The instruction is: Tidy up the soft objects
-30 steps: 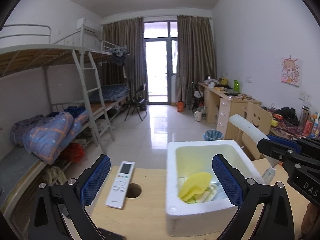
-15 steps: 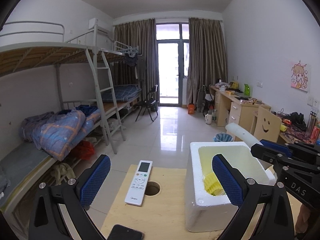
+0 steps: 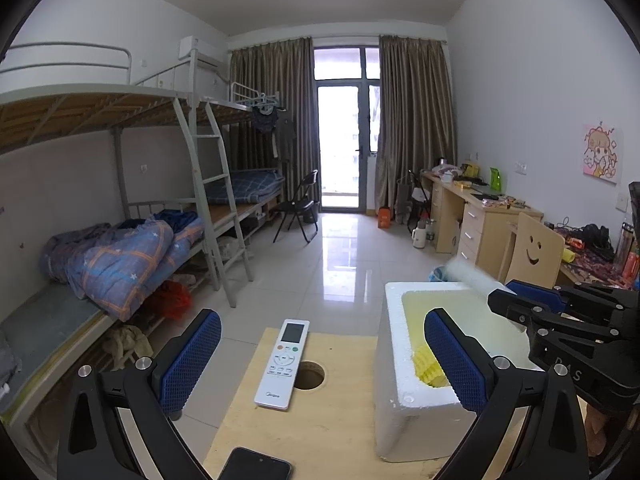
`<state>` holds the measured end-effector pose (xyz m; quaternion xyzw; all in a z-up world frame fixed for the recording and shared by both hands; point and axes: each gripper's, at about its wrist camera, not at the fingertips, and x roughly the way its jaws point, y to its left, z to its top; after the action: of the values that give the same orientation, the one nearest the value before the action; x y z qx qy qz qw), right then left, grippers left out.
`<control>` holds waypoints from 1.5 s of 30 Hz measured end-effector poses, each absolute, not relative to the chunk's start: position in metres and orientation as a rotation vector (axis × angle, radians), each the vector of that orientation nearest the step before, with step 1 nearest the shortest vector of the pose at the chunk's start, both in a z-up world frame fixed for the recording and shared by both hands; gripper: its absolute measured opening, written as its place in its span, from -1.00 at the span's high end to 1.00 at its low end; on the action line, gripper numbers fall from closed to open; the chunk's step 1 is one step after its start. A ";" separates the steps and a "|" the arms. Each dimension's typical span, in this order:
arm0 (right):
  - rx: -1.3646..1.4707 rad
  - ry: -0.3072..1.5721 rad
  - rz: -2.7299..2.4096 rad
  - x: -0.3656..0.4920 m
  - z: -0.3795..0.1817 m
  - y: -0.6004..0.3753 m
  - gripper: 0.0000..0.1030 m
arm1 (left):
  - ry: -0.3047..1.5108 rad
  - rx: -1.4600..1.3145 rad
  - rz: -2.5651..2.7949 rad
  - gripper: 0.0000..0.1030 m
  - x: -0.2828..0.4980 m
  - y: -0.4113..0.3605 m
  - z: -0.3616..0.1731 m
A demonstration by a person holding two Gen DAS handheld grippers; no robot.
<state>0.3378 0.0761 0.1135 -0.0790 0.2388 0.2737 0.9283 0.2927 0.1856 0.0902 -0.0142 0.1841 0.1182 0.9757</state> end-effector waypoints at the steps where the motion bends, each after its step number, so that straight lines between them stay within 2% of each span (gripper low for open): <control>1: -0.165 0.494 0.559 0.339 0.113 0.077 0.50 | 0.371 -0.033 0.237 -0.98 0.293 0.186 0.090; 3: -0.174 0.495 0.557 0.338 0.112 0.078 0.19 | 0.370 -0.037 0.239 -0.98 0.292 0.187 0.090; 5: -0.173 0.482 0.552 0.336 0.114 0.076 -0.48 | 0.373 -0.035 0.245 -0.98 0.291 0.188 0.090; 7: -0.172 0.453 0.536 0.332 0.115 0.074 -0.69 | 0.373 -0.035 0.247 -0.98 0.291 0.189 0.090; 22: -0.167 0.418 0.546 0.314 0.131 0.065 -0.70 | 0.355 -0.052 0.227 -0.98 0.275 0.187 0.097; 24: -0.153 0.416 0.543 0.310 0.134 0.060 -0.76 | 0.351 -0.055 0.222 -0.98 0.271 0.184 0.100; 26: -0.135 0.417 0.547 0.307 0.137 0.055 -0.99 | 0.349 -0.053 0.214 -0.98 0.266 0.180 0.102; 45: -0.113 0.319 0.492 0.222 0.171 0.013 -0.99 | 0.257 -0.014 0.163 -0.98 0.185 0.134 0.140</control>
<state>0.2215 0.0127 0.1715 -0.0557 0.1573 0.2426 0.9557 0.1855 0.1336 0.1397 -0.0067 0.1279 0.0811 0.9884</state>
